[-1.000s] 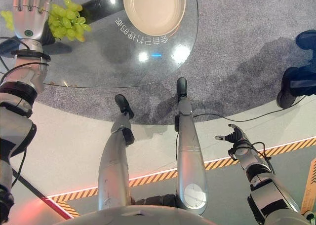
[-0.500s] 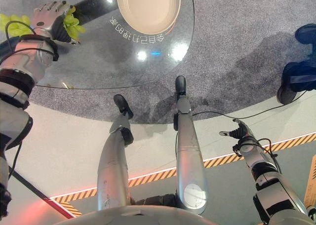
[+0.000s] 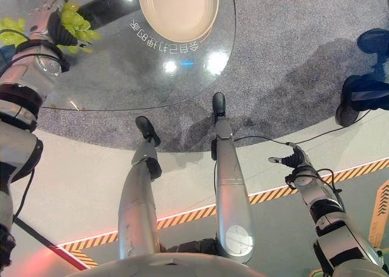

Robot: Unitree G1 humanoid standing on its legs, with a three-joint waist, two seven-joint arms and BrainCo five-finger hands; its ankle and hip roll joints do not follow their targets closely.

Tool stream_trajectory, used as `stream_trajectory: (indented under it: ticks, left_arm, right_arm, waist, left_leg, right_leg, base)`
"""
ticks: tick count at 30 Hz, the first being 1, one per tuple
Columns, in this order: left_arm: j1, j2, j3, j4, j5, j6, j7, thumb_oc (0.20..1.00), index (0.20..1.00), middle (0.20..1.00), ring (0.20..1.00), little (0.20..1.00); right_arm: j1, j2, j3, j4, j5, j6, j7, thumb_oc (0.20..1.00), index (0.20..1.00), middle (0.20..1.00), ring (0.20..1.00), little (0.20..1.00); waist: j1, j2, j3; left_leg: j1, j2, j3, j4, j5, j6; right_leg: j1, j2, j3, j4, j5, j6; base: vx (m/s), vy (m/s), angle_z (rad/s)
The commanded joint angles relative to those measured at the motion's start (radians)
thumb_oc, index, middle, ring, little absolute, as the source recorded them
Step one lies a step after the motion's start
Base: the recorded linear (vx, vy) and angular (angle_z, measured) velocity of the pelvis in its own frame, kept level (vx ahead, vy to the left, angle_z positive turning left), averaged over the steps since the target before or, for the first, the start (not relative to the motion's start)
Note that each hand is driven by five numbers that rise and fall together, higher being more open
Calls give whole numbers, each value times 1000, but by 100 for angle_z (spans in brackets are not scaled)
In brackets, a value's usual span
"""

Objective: Pick up fruits into the plate

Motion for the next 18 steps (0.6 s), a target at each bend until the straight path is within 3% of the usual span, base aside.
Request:
stream_trajectory:
  ticks: [1,9,12,18]
  left_arm:
    - [77,49,-7,121,151,74,-25,1000,1000,1000,1000,1000]
    - [132,20,-56,137,312,129,-36,1000,1000,1000,1000,1000]
    - [168,15,-71,142,445,150,-52,1000,1000,1000,1000,1000]
    - [228,2,-69,121,458,168,-44,1000,1000,1000,1000,1000]
  right_arm:
    - [105,-25,-4,-2,43,-12,-34,1000,1000,1000,1000,1000]
    - [63,-33,-2,-2,57,-29,-58,1000,1000,1000,1000,1000]
    - [34,-45,-1,-15,67,-26,-68,1000,1000,1000,1000,1000]
    - [10,-62,-7,-40,82,-22,-72,1000,1000,1000,1000,1000]
  waist:
    - [4,-65,-21]
    - [8,-62,-21]
    - [9,-61,-21]
    - [15,-68,-21]
  left_leg:
    - [-55,-88,9,92,-128,27]
    - [-61,-93,3,86,-128,26]
    - [-64,-94,1,80,-126,23]
    - [-71,-95,-5,74,-125,20]
  right_leg:
    - [17,95,-35,29,-91,-25]
    - [10,93,-37,21,-85,-23]
    - [8,92,-38,14,-82,-23]
    - [5,95,-43,10,-82,-22]
  base:
    - [5,-33,7]
    - [1,-2,1]
    - [0,0,0]
    - [0,0,0]
